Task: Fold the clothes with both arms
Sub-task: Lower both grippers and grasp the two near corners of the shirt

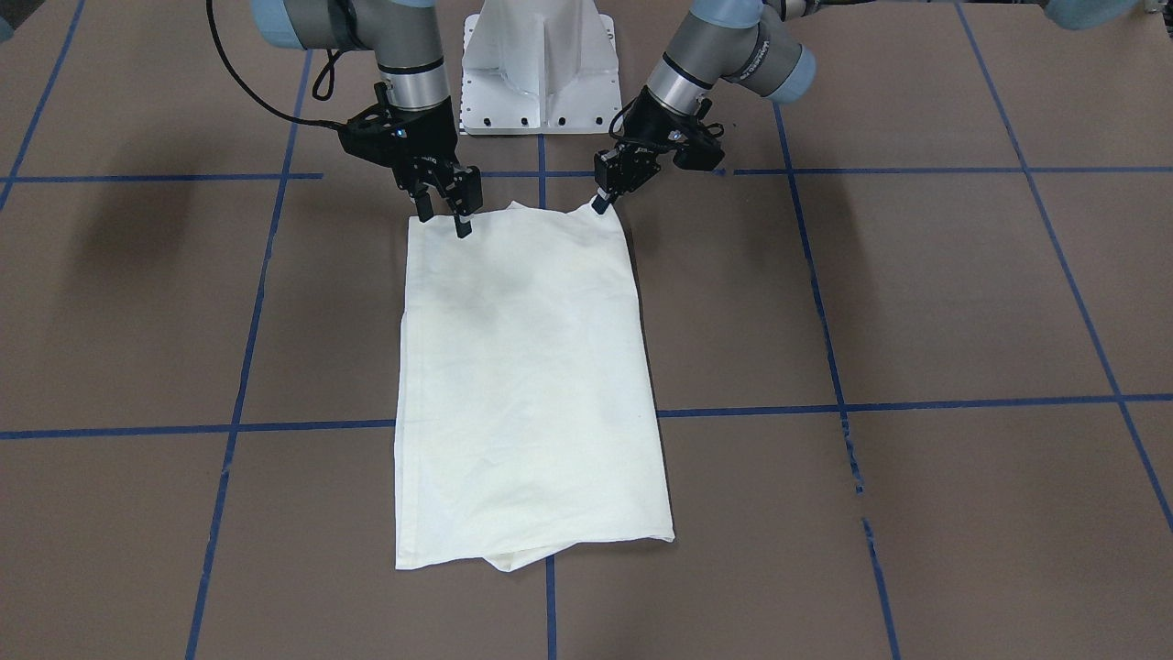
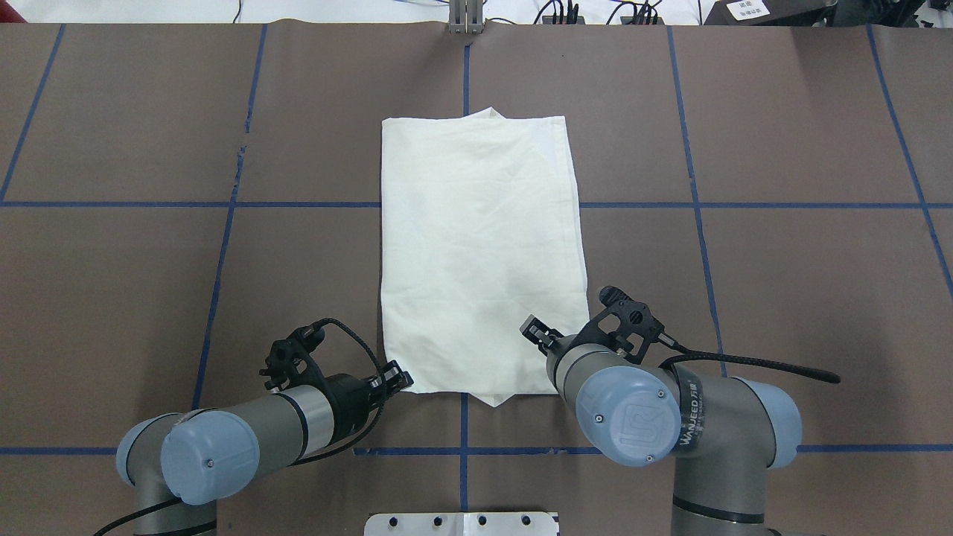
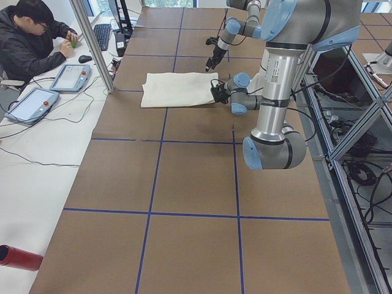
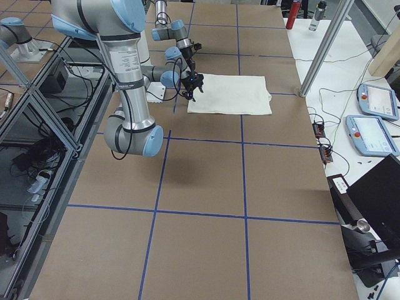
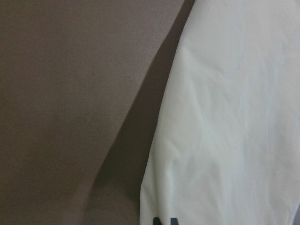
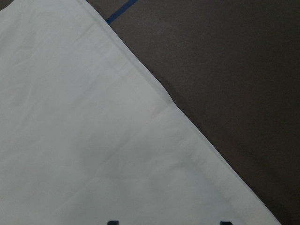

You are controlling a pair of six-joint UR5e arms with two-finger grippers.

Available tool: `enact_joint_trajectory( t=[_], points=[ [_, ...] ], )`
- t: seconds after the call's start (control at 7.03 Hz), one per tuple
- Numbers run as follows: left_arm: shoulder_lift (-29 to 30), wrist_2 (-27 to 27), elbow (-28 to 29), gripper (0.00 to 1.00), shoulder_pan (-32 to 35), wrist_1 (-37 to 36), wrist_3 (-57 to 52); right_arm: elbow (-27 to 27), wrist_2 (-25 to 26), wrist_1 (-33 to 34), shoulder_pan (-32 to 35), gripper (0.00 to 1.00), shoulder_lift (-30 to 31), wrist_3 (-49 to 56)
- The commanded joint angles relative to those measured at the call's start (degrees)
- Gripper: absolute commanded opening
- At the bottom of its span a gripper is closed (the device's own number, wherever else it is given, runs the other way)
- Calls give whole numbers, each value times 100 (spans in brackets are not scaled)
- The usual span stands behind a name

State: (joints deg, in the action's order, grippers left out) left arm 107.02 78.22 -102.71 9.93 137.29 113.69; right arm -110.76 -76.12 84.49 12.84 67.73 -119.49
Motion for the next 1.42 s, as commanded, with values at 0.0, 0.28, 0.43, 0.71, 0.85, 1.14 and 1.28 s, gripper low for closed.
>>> enact_joint_trajectory(
  t=[0.0, 0.28, 0.43, 0.71, 0.85, 1.14, 1.28],
  points=[
    [29, 0, -38, 0, 0, 0, -4, 292, -17, 32, -71, 77, -146, -30],
    [21, 0, -38, 0, 9, 0, -4, 423, -17, 23, -141, 76, -146, -39],
    [21, 0, -38, 0, 9, 0, -4, 458, -17, 23, -176, 76, -155, -57],
    [21, 0, -38, 0, 0, 0, -4, 467, -17, 23, -177, 74, -155, -74],
    [29, 0, -38, 0, 9, 0, -4, 502, 0, 15, -177, 68, -190, -118],
    [12, 0, -100, 0, 9, 0, -13, 661, 9, -20, -177, 53, -322, -180],
    [12, 0, -117, 0, 9, 0, -13, 670, 9, -21, -168, 44, -357, -258]
  ],
)
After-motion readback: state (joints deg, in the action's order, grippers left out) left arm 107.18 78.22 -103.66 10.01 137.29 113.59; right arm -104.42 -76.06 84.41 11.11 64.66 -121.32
